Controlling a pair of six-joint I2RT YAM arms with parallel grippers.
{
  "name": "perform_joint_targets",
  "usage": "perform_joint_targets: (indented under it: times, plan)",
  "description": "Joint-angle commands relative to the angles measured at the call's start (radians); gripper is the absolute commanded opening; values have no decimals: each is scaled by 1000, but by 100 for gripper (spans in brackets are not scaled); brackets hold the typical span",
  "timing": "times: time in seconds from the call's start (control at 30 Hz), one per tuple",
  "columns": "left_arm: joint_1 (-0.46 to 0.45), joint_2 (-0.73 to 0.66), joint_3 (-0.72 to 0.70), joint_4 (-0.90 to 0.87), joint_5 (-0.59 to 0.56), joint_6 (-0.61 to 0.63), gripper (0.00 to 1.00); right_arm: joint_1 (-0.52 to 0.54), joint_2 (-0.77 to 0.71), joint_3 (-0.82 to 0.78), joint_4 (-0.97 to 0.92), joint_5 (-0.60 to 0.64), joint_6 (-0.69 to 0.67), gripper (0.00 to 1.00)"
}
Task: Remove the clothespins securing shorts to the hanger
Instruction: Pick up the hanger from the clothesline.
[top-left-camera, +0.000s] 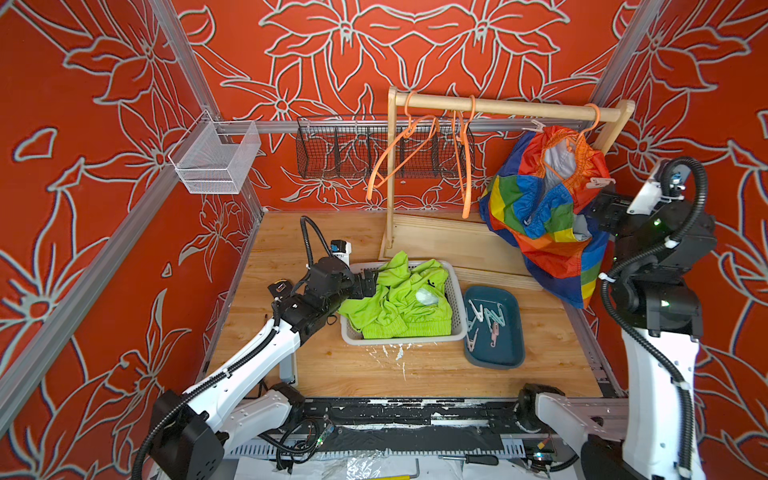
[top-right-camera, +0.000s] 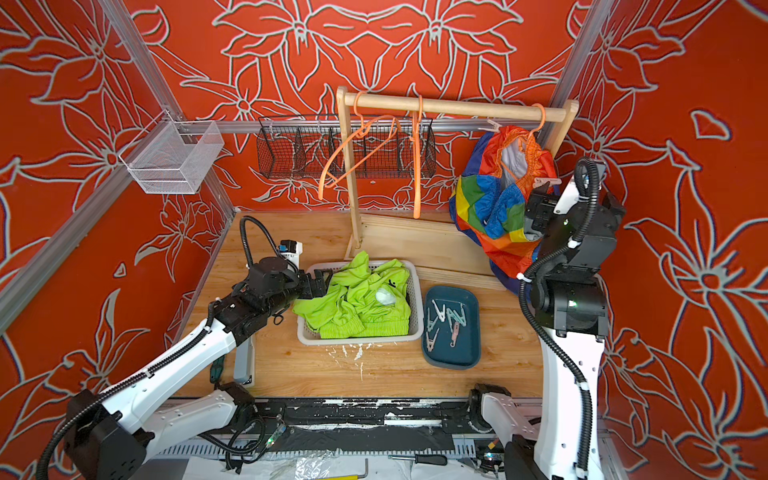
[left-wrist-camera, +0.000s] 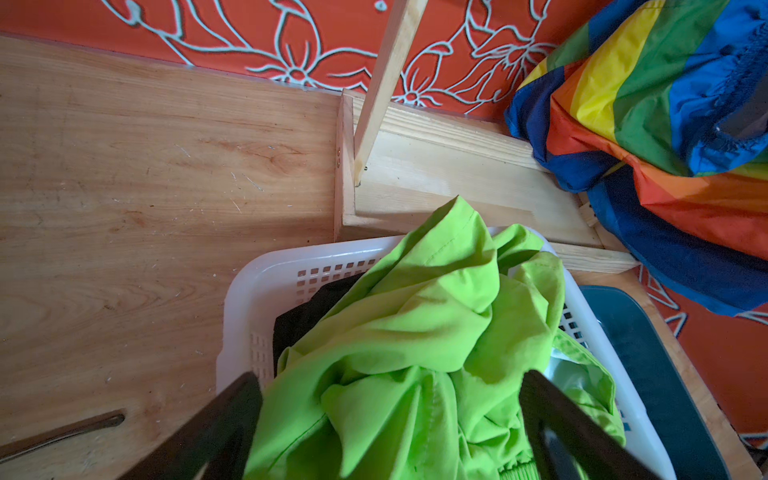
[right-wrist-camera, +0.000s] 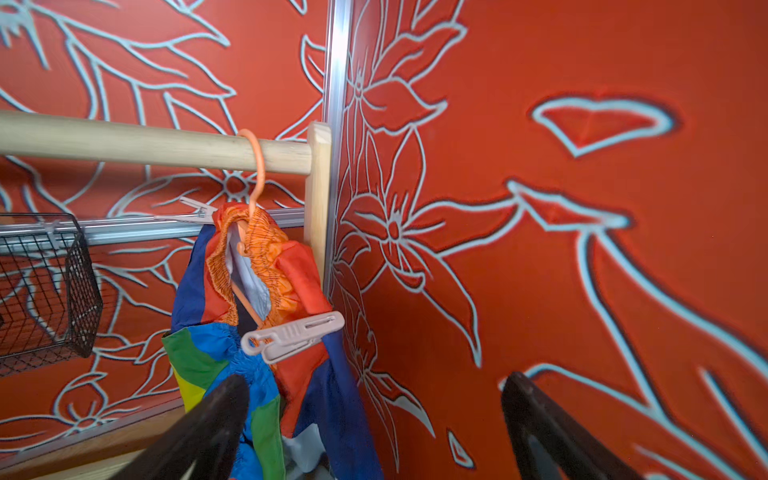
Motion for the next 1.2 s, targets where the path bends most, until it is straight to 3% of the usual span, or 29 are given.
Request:
perform_joint_targets:
  times: [0.0,0.3,0.77,0.9,1.07,1.17]
  plan:
    - [11,-13,-7,21,11,11,97,-56,32,17,-46,-137,125,98]
    - [18,-21,-31,32,15,9,97,-213,76,-29,0,-331,243,97]
    - [31,-45,-77,60,23,-5,97,-241,158,-93,161,-473,264,96]
    - [36,-57,-90,62,23,-5,97,-241,156,-96,159,-527,279,85]
    - [42,-61,-99,70,26,-8,97,-240,119,-125,164,-583,299,63]
    - [45,-61,-101,70,28,-8,97,-237,116,-130,156,-629,314,63]
